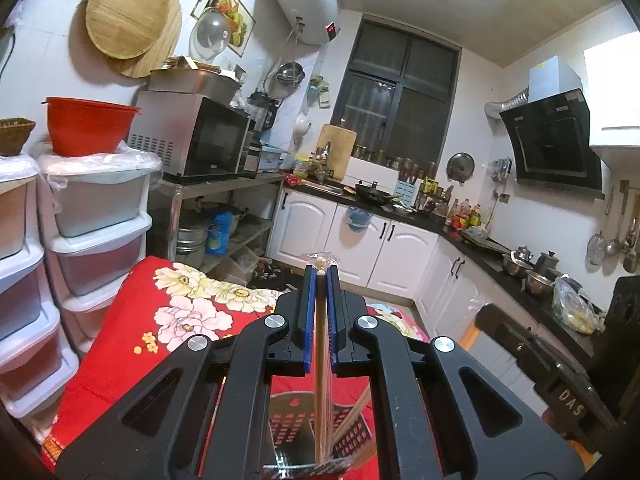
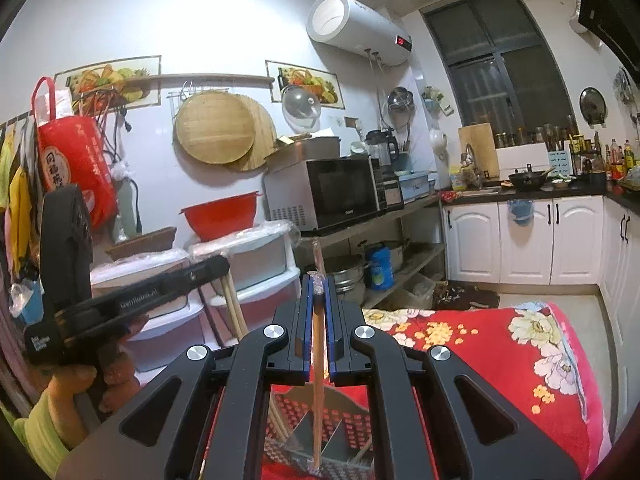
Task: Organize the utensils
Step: 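Lift the held chopsticks with both tools and carry them above the caddy, then lower the chopsticks into the caddy and open both tools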
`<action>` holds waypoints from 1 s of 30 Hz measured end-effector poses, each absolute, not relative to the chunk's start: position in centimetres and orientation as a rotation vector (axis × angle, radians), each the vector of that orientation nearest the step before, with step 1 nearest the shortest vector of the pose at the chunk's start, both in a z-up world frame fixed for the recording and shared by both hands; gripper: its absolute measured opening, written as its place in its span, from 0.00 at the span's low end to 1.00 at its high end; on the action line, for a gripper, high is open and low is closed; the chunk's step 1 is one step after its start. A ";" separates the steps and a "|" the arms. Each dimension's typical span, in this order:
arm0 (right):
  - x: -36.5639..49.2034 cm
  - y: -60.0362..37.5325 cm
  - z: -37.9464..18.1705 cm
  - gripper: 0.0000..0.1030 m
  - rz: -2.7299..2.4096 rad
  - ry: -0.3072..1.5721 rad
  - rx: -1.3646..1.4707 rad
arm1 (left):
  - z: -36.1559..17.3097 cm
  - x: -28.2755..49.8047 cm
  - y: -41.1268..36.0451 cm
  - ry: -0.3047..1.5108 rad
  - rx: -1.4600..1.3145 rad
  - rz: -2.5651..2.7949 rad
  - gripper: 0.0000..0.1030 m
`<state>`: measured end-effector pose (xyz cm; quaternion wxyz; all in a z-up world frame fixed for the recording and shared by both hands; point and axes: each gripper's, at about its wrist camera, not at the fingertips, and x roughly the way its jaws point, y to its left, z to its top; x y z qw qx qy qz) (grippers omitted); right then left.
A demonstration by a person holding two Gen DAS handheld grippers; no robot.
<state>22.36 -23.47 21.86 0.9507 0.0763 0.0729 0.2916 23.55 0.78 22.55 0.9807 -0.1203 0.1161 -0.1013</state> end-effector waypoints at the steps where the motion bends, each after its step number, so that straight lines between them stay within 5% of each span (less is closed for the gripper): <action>1: 22.5 -23.5 21.9 0.05 0.585 0.143 0.150 | 22.5 23.7 0.7 0.228 -0.237 -0.196 0.01; 30: 25.7 -22.2 15.9 0.05 0.420 0.175 0.061 | 15.9 26.7 -0.2 0.248 -0.192 -0.132 0.01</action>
